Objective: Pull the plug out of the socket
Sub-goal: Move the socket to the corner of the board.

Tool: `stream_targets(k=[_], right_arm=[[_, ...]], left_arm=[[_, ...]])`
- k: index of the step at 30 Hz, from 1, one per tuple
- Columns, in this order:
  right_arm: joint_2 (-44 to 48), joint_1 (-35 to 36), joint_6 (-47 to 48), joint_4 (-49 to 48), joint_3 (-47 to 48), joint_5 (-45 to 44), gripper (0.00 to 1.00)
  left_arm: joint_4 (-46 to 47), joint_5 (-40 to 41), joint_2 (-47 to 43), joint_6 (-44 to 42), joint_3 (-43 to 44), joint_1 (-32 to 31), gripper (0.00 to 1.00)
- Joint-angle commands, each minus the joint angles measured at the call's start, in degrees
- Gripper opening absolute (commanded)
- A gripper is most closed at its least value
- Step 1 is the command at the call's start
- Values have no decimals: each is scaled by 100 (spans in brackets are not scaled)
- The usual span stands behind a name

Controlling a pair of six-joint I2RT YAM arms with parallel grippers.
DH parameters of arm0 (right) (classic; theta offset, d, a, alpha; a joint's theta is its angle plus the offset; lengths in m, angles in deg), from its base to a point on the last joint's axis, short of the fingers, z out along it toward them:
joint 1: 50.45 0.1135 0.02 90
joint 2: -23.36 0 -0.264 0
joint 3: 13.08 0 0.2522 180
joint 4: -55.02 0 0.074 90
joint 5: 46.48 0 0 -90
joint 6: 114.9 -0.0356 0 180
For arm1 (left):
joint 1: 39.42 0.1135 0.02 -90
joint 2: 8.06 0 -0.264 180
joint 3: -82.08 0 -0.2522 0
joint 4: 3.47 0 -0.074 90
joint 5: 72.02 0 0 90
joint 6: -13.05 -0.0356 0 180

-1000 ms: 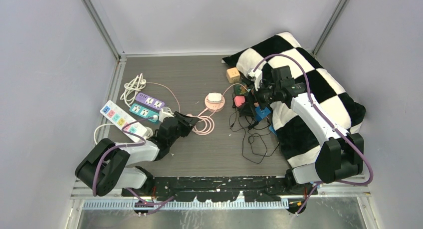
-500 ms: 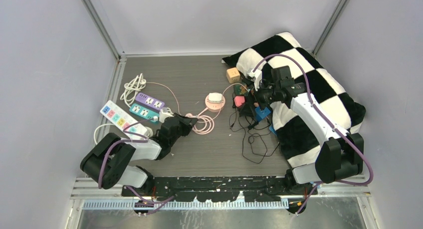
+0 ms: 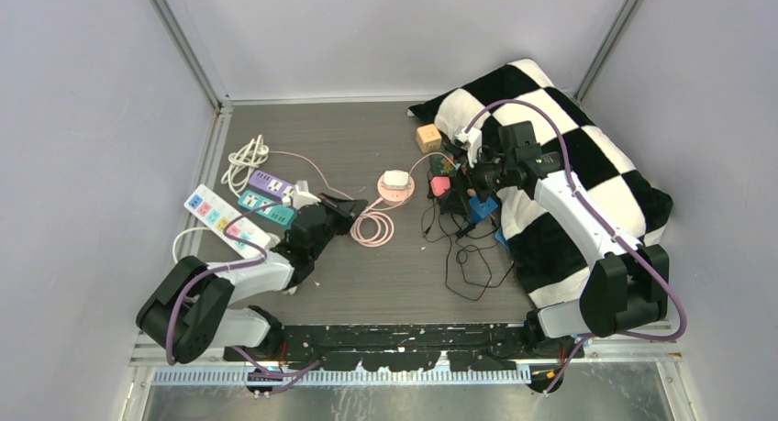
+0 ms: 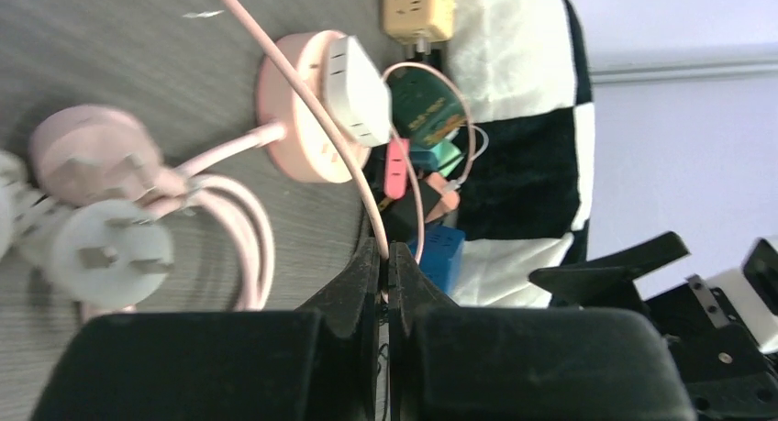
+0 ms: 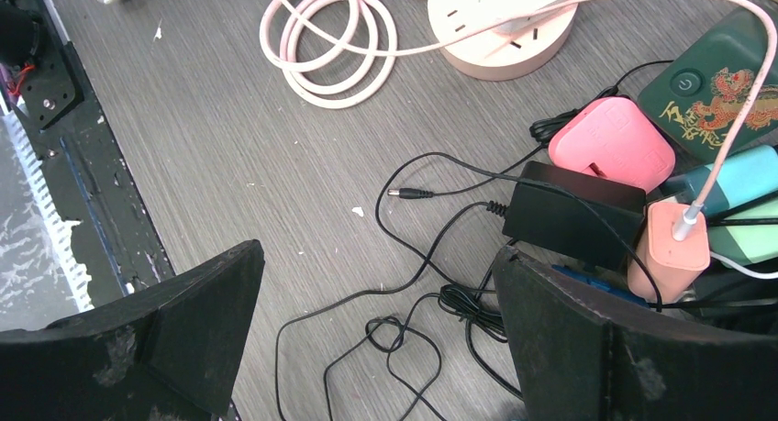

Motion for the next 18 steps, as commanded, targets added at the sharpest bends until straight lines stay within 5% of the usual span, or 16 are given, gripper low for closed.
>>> stream_targets(k=[1, 18], right_arm=[[211, 25, 70, -2, 110, 147, 100], [274, 18, 30, 47, 150, 324, 100]], left_arm=[[-204, -32, -385, -780, 427, 88, 0], [-1424, -1893, -607, -4691, 2225, 153, 0]])
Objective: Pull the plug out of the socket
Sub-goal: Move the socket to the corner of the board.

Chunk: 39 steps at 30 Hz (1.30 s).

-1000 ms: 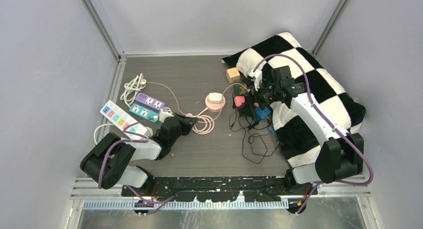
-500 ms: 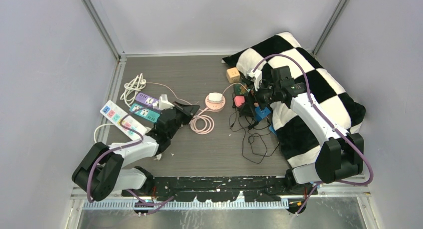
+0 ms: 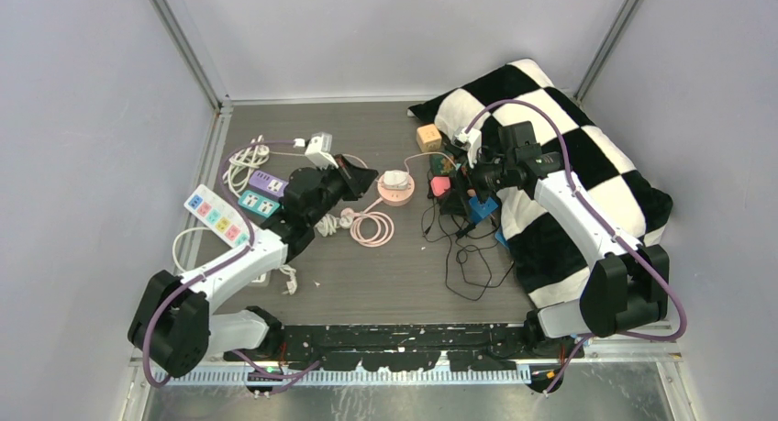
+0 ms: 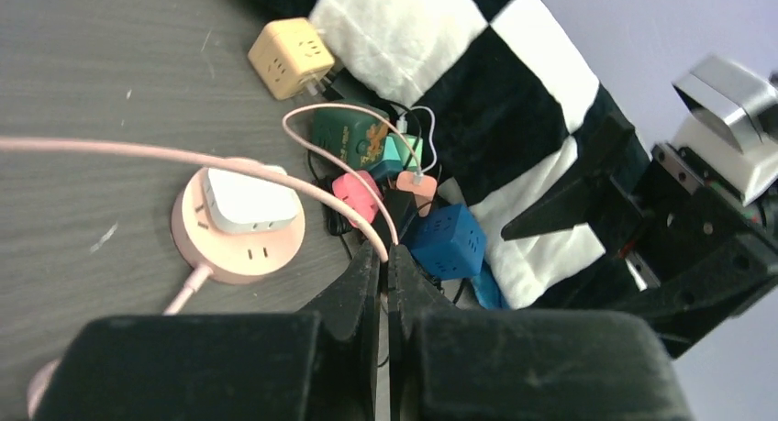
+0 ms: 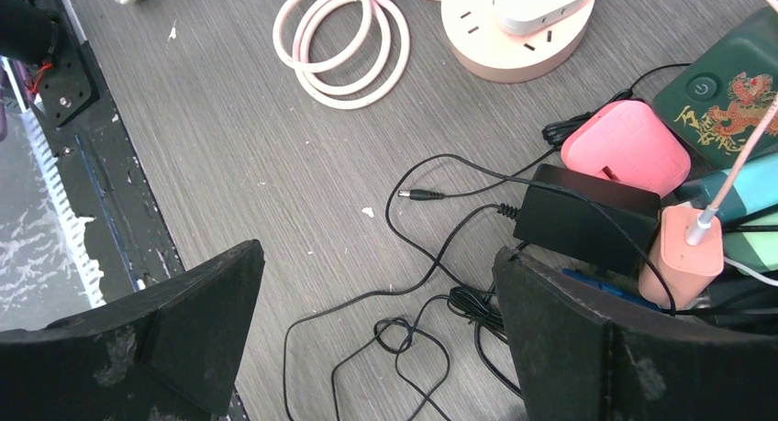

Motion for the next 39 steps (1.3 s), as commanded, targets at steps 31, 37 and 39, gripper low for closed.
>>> stream_targets(k=[31, 37, 39], right_arm=[[742, -1096, -1500, -1015, -95, 1026, 100], [950, -1295, -1495, -1047, -135, 1083, 99], [975, -1341, -1504, -1047, -144, 1109, 100]], left_arm=[[325, -2537, 2084, -2246, 2812, 7, 0], [198, -2733, 2821, -1874, 3937, 4, 0], [203, -2833, 3160, -1629, 4308, 10, 0]])
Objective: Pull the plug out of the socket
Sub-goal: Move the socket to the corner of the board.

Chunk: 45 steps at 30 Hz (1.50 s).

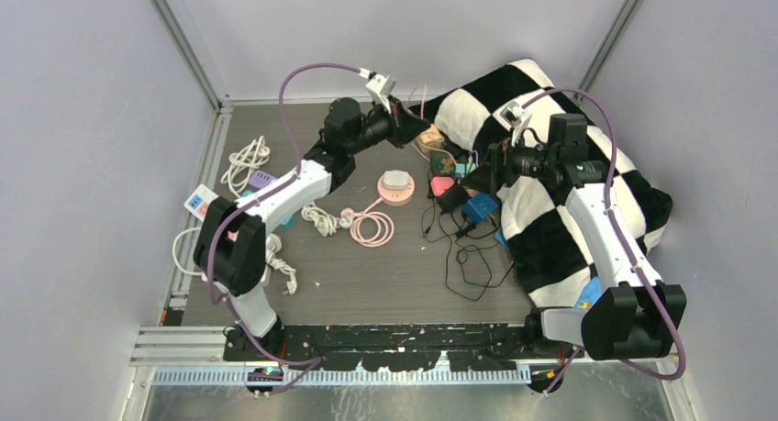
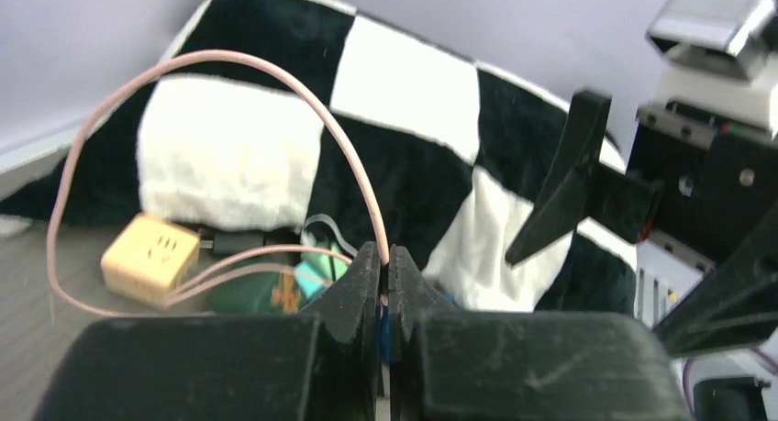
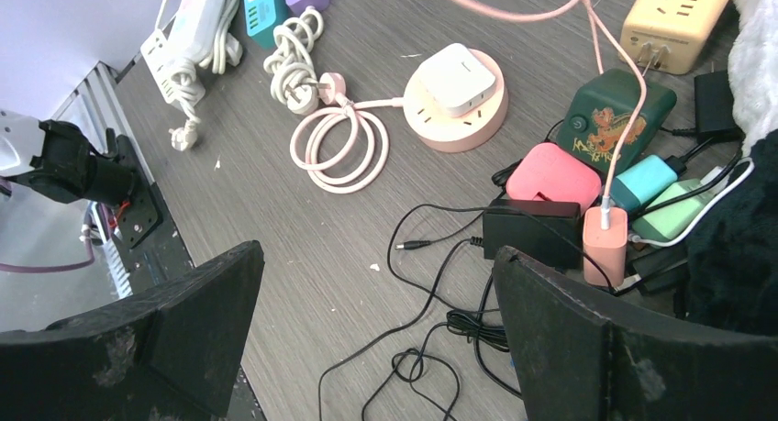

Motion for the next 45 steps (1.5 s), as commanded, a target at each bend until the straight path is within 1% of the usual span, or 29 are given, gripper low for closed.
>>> stream_targets(k=[1, 9, 16, 17, 18, 19, 21, 23, 25, 30, 35, 39, 45], right_arm=[[194, -79, -86, -224, -24, 180, 100], [255, -96, -95, -238, -42, 220, 100], [208, -95, -105, -239, -51, 234, 100], [207, -101, -104, -239, -55, 229, 100], [201, -95, -104, -237, -53, 228, 100], [194, -99, -104, -237, -51, 233, 100], [188, -95, -104, -225, -57, 241, 100], [174, -95, -92, -208, -59, 255, 100], [174, -96, -65, -191, -60, 260, 100], [143, -95, -54, -154, -60, 300, 100], [113, -99, -51, -149, -60, 345, 100], [77, -95, -47, -140, -60, 363, 100], [38, -100, -29, -126, -60, 374, 100]], left_arm=[[224, -313, 451, 520, 888, 1, 0], [118, -228, 1639, 1159, 1926, -11, 0], [-290, 83, 2549, 1338, 2745, -9, 1], [-416, 183, 2677, 1353, 2876, -11, 4], [-555, 309, 2783, 1367, 2988, -11, 10], [-727, 469, 2921, 1387, 3105, -12, 19], [-1247, 818, 3084, 1436, 3326, -11, 42], [-1563, 1015, 3197, 1469, 3528, -6, 59], [-1713, 1022, 3201, 1460, 3594, -2, 65], [-1896, 1173, 2829, 1173, 3465, 0, 67], [-1935, 1243, 2215, 616, 3026, 18, 71], [-1870, 946, 1812, 408, 2674, 111, 72], [-1910, 438, 1500, 485, 2246, 320, 71]])
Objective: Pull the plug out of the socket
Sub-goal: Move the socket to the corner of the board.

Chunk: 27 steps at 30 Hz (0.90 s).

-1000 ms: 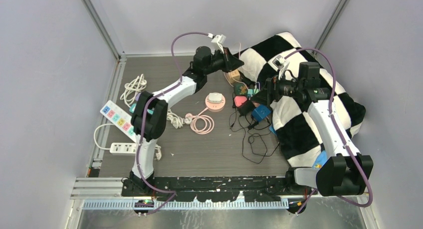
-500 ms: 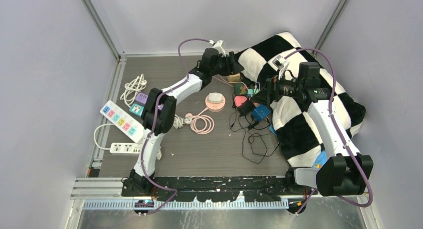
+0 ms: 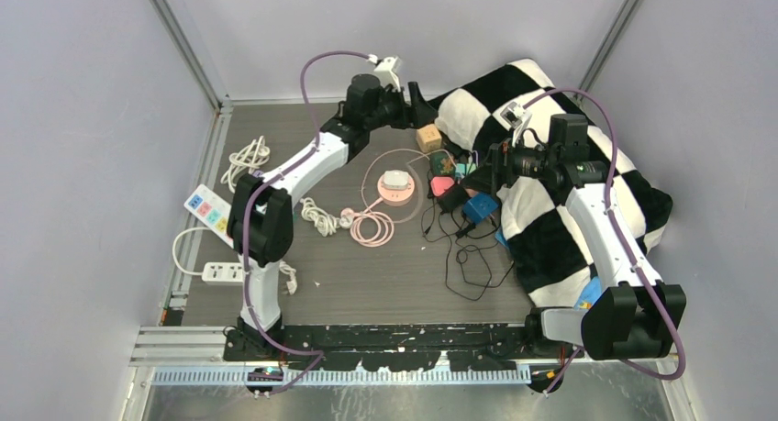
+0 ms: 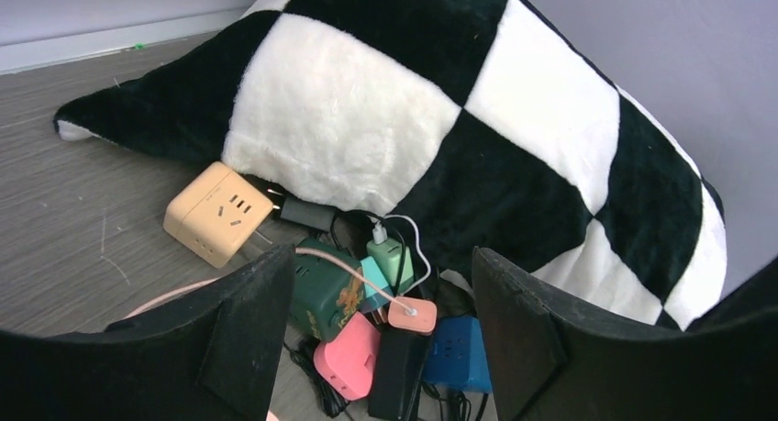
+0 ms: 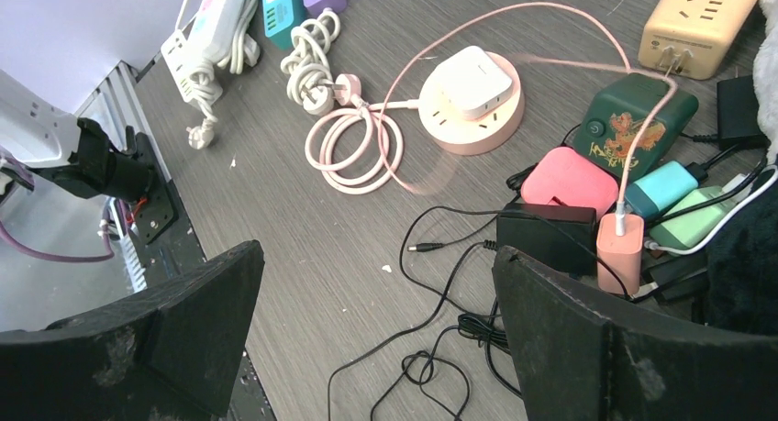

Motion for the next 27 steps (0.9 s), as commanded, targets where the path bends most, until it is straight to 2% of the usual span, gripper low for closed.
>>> stream_targets(k=[1, 12, 20, 23, 27], right_arm=[[-5, -23, 18, -81, -35, 132, 100], [-112, -22, 54, -46, -31, 174, 100], [-142, -25, 71, -19, -27, 184, 100], [-162, -20, 77, -20, -40, 177, 100], [-196, -22, 79, -19, -35, 176, 100]], left_arm=[[122, -476, -412, -95, -365, 199, 71], [341, -636, -1357, -266, -1829, 233, 70], [258, -3, -2138, -750, -3043, 233, 71], [65, 468, -2421, -868, -3377, 199, 78], [-47, 1052, -2851, -1154, -3808, -3, 79]])
